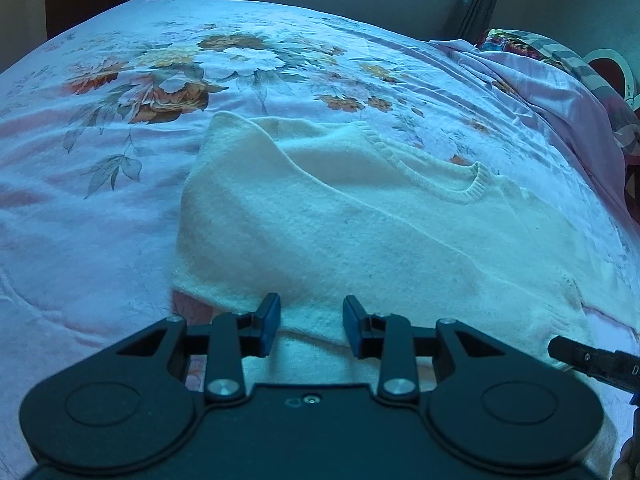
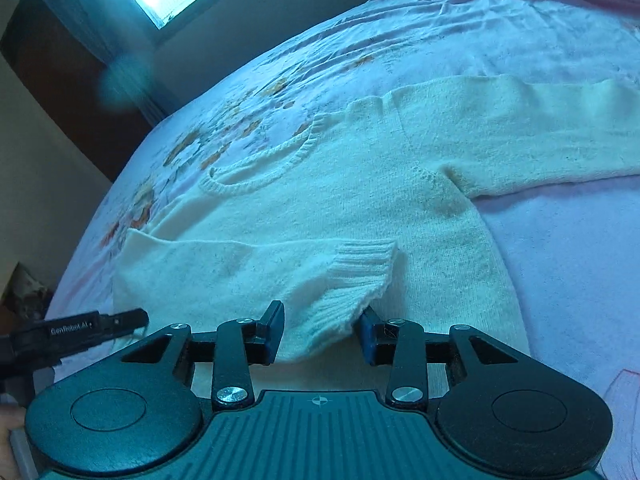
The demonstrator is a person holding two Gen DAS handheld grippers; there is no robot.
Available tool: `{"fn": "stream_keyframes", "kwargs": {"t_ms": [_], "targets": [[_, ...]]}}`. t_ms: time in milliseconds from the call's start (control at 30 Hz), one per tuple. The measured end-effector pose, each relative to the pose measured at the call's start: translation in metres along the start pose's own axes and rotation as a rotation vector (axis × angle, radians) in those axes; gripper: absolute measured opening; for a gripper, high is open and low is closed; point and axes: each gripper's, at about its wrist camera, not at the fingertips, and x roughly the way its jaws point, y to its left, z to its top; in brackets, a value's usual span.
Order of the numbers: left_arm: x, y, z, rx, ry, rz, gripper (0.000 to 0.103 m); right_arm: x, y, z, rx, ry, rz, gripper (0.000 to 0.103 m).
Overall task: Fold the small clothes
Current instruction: 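Grasp the other sleeve cuff with the right gripper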
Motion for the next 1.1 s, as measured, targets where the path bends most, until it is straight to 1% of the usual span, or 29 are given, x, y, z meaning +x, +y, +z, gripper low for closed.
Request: {"fn": "stream_keyframes", "kwargs": {"t_ms": [67,100,133,167,200,267,300,333,367,433,500,533,600,633,700,733,767,833,867,1033,1100], "targets": [[0.000,0.001,0.000,-0.004,0.000,0.003,0.032,0.005,-0.002,0.007,0.014,-0.020,-0.013,0.038],[0.000,0.000,0.000,-0.003,-0.001,0.006,0.032,0.007,-0.003,0.010,0.017,-0.026,-0.017,0.036],[0.001,0.000,0.000,-0.001,-0.002,0.009,0.032,0.010,-0.003,0.013,0.015,-0.025,-0.028,0.022],[0.001,-0.001,0.001,-0.001,-0.002,0.012,0.033,0.012,-0.002,0.015,0.004,-0.024,-0.038,0.005],[0.000,-0.001,0.002,-0.002,-0.005,0.013,0.033,0.011,-0.001,0.017,-0.007,-0.031,-0.046,0.005],[-0.001,-0.002,0.004,-0.002,-0.018,0.015,0.037,-0.003,0.002,0.020,-0.043,-0.111,-0.056,0.004],[-0.001,-0.003,0.005,-0.001,-0.024,0.011,0.039,-0.011,0.004,0.021,-0.069,-0.148,-0.076,0.004],[0.000,-0.004,0.005,0.001,-0.026,0.009,0.042,-0.014,0.003,0.021,-0.087,-0.166,-0.104,0.004],[0.002,-0.005,0.006,0.002,-0.025,0.013,0.042,-0.014,-0.002,0.021,-0.088,-0.161,-0.129,0.004],[0.006,-0.006,0.006,0.002,-0.020,0.020,0.042,-0.010,-0.016,0.020,-0.080,-0.140,-0.197,0.000],[0.008,-0.007,0.005,0.000,-0.024,0.024,0.042,-0.009,-0.029,0.018,-0.068,-0.142,-0.244,0.000],[0.009,-0.007,0.004,0.000,-0.024,0.025,0.043,-0.008,-0.034,0.018,-0.061,-0.132,-0.241,0.000],[0.008,-0.007,0.003,0.004,-0.022,0.025,0.043,-0.010,-0.040,0.018,-0.001,-0.088,-0.164,0.000],[0.006,-0.006,0.003,0.006,-0.020,0.024,0.043,-0.011,-0.042,0.019,0.035,-0.068,-0.130,0.001],[0.003,-0.004,0.003,0.005,-0.019,0.024,0.043,-0.013,-0.045,0.017,0.090,-0.056,-0.048,0.018],[0.001,-0.003,0.003,0.001,-0.021,0.023,0.043,-0.013,-0.044,0.016,0.092,-0.053,-0.034,0.032],[0.000,-0.002,0.003,-0.002,-0.023,0.024,0.043,-0.011,-0.041,0.016,0.084,-0.051,-0.030,0.037],[-0.002,0.000,0.003,-0.008,-0.023,0.026,0.044,-0.007,-0.034,0.016,0.070,-0.050,-0.023,0.042],[-0.003,0.000,0.003,-0.009,-0.024,0.030,0.046,-0.006,-0.032,0.017,0.076,-0.045,-0.012,0.042],[-0.008,0.006,0.002,-0.018,-0.034,0.030,0.048,-0.018,-0.044,0.018,0.199,-0.090,0.047,0.042],[-0.007,0.007,0.003,-0.018,-0.035,0.034,0.048,-0.014,-0.045,0.017,0.189,-0.052,0.071,0.042]]}}
